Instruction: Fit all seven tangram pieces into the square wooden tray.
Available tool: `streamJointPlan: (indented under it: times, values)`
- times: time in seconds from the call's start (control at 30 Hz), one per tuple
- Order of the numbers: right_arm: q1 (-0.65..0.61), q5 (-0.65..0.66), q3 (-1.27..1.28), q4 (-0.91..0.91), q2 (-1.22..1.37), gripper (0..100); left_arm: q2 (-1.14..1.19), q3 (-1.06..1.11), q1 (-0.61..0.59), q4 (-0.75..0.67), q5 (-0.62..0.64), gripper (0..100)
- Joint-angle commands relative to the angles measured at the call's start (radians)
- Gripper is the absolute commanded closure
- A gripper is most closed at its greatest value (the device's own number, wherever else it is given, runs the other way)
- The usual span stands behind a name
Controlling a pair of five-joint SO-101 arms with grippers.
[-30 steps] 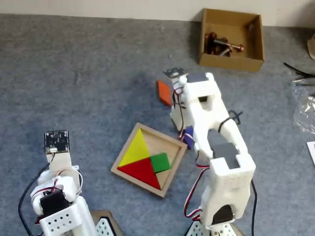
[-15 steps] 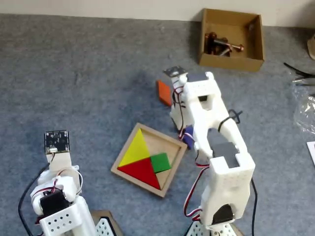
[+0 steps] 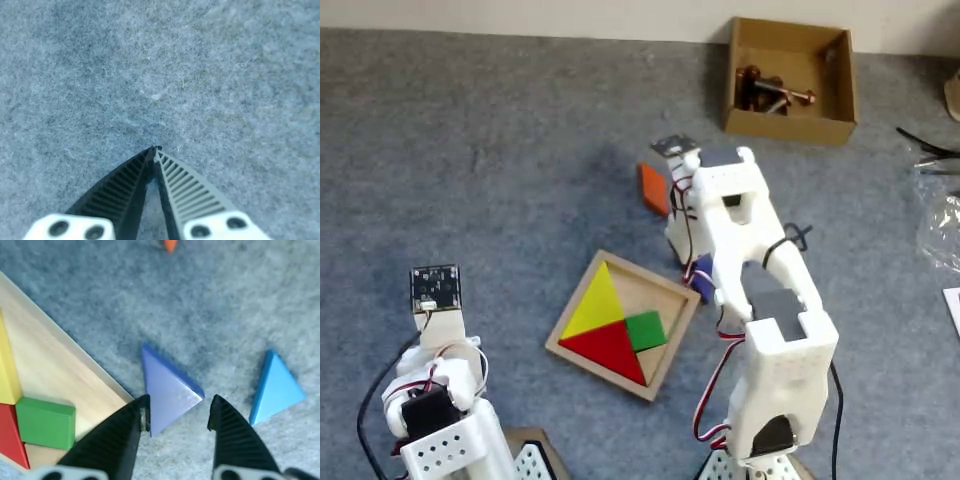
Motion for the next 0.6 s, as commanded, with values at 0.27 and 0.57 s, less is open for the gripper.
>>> streamJointPlan:
  times: [0.27,0.57]
  values:
    - [-0.01,0.015,-0.007,-0.018,0.022,81.0,-0.005,0.021,0.015,0.005,0.009,99]
    - [-0.01,0.018,-0.008,-0.024,0.047,81.0,-0.005,0.021,0.015,0.005,0.009,99]
